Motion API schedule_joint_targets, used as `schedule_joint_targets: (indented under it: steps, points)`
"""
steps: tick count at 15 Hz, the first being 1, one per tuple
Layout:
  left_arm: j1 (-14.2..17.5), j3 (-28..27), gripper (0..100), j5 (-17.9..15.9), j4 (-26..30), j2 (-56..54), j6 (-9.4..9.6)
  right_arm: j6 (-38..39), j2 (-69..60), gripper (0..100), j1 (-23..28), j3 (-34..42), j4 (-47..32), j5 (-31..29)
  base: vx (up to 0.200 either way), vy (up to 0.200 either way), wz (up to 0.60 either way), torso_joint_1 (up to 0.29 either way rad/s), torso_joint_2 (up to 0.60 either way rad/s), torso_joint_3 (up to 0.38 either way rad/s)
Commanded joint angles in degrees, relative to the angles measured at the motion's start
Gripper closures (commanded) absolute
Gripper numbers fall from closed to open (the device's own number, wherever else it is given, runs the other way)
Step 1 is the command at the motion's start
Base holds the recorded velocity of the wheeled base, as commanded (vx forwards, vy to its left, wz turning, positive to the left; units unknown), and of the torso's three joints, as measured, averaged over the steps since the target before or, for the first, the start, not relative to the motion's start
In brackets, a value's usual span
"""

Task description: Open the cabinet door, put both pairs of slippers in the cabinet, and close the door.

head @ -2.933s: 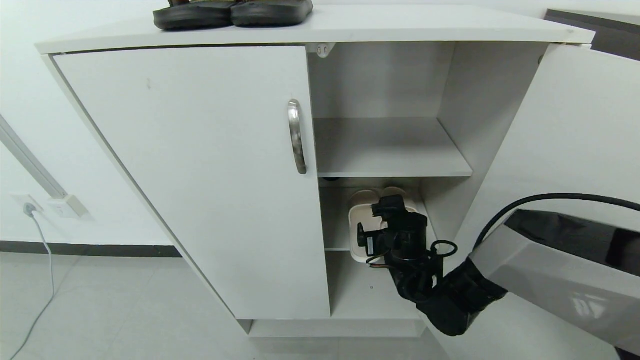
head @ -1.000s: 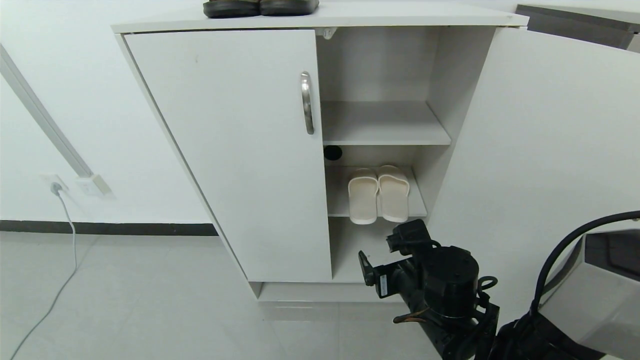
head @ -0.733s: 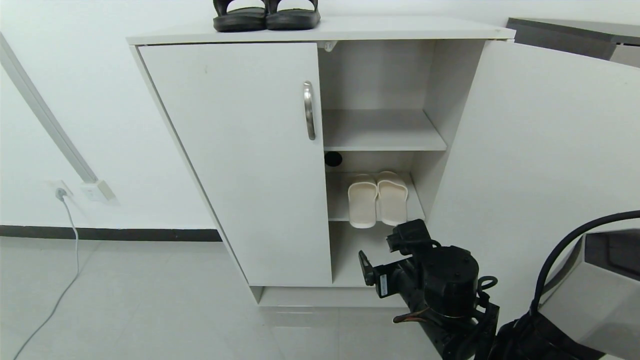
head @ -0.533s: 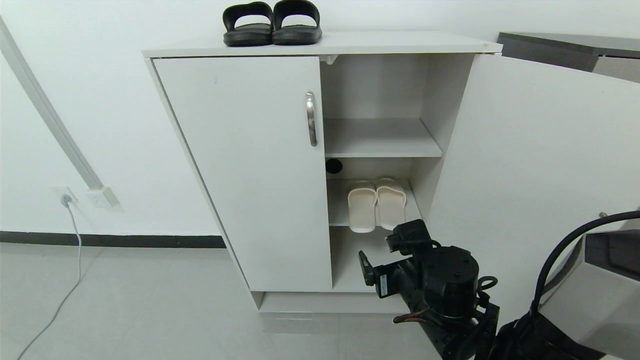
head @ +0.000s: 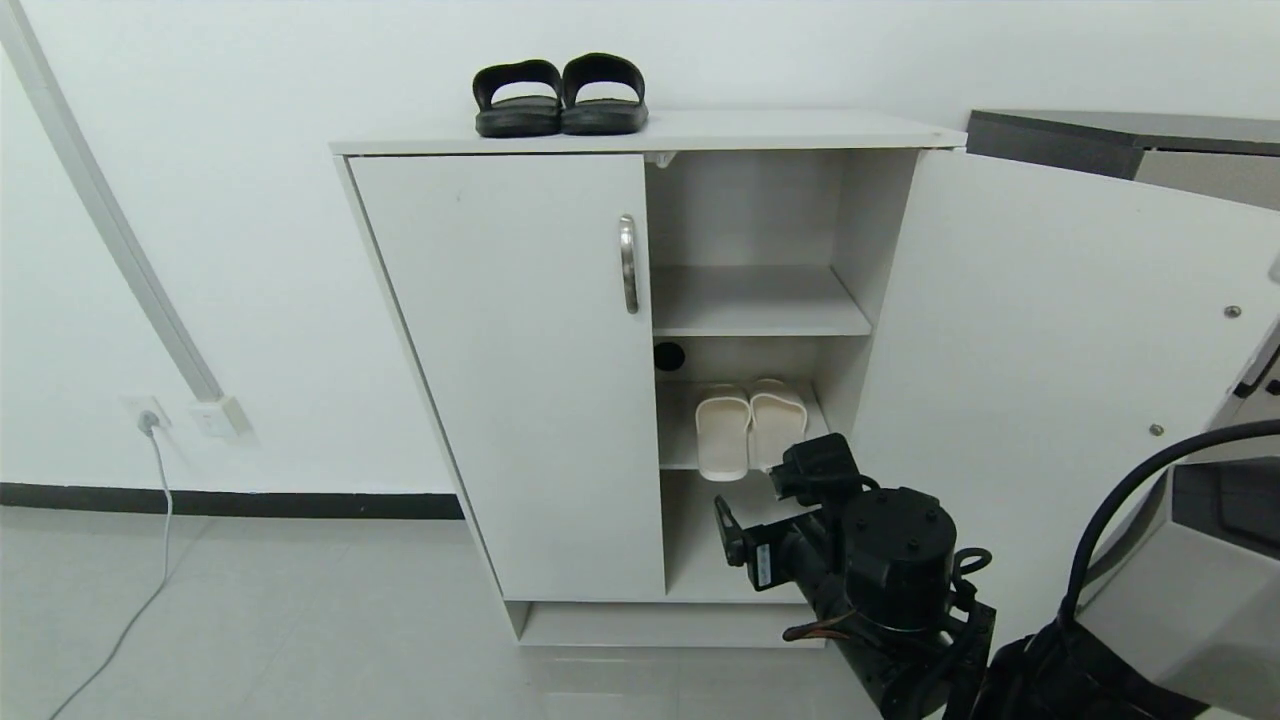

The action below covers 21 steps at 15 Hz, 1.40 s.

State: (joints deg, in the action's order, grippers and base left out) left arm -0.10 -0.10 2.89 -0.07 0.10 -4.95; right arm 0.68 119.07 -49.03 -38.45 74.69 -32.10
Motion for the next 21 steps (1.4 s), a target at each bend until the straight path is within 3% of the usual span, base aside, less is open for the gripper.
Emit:
schedule_joint_targets:
  steps: [1,17,21]
  points:
    - [0.01,0.01,100,0.01,-0.01,0.08,-0.06,0.02,0.2,0,-0.01,0.13,0.02,-0.07,0.0,0.0,0.0,0.0,0.0,0.0]
    - [0.01,0.01,100,0.19,-0.01,-0.01,-0.15,0.02,0.2,0,-0.01,0.3,0.19,0.02,0.0,0.188,0.0,0.004,0.0,0.003]
    - [0.01,0.01,100,0.45,-0.01,-0.01,-0.32,-1.56,0.2,0,1.04,0.83,0.1,0.02,0.0,0.0,0.0,0.0,0.0,0.0]
